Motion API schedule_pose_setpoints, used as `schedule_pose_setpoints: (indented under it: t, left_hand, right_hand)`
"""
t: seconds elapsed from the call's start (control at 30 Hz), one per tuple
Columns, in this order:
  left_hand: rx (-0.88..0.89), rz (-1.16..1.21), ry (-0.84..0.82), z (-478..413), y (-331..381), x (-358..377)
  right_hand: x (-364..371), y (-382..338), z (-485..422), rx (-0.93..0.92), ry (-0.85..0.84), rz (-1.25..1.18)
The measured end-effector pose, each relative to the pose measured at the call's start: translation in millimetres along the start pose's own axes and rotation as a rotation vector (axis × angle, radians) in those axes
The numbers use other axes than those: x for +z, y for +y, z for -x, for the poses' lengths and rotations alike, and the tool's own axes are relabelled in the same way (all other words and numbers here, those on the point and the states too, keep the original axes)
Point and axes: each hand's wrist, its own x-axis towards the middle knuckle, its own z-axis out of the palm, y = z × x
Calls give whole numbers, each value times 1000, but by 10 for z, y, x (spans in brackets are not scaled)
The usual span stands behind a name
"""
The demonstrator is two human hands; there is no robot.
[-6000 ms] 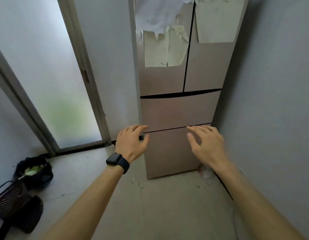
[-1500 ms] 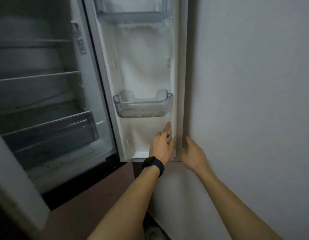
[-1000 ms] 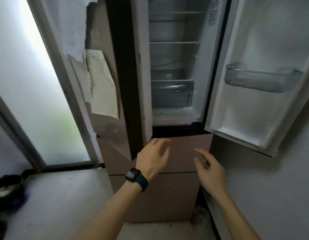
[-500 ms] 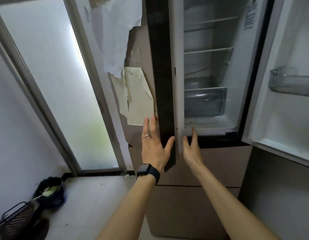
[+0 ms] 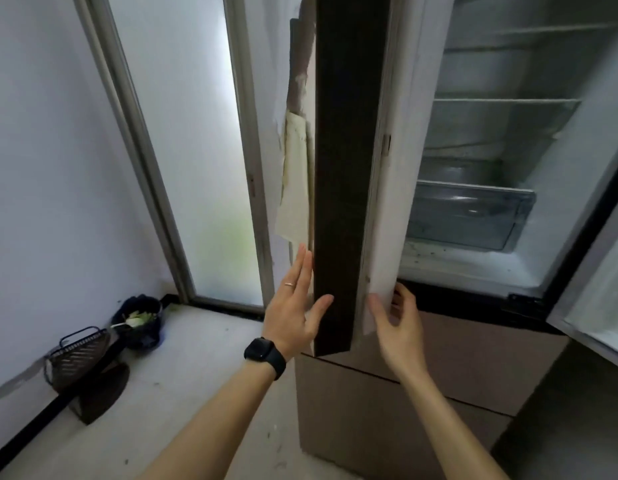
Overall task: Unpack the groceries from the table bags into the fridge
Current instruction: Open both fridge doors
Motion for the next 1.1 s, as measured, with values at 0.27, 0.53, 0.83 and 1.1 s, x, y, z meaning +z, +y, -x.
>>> schedule_pose_setpoints:
  t: [0.27,0.53,0.83,1.1]
  left_hand:
    - [-386,-45,20,337,-525,-801]
    - [-439,-18,232,300,-765,-1359]
    - [-438,65,108,9,-1027,-1338]
    - [-435,144,56,-139,-1590,-1531]
  right_hand:
    - [608,-74,497,-195,-110,230]
    - [1536,-104,580,-694,40,600]
    - [2025,-100,243,-821,165,759]
    - [2496,-166,165,-881,205,808]
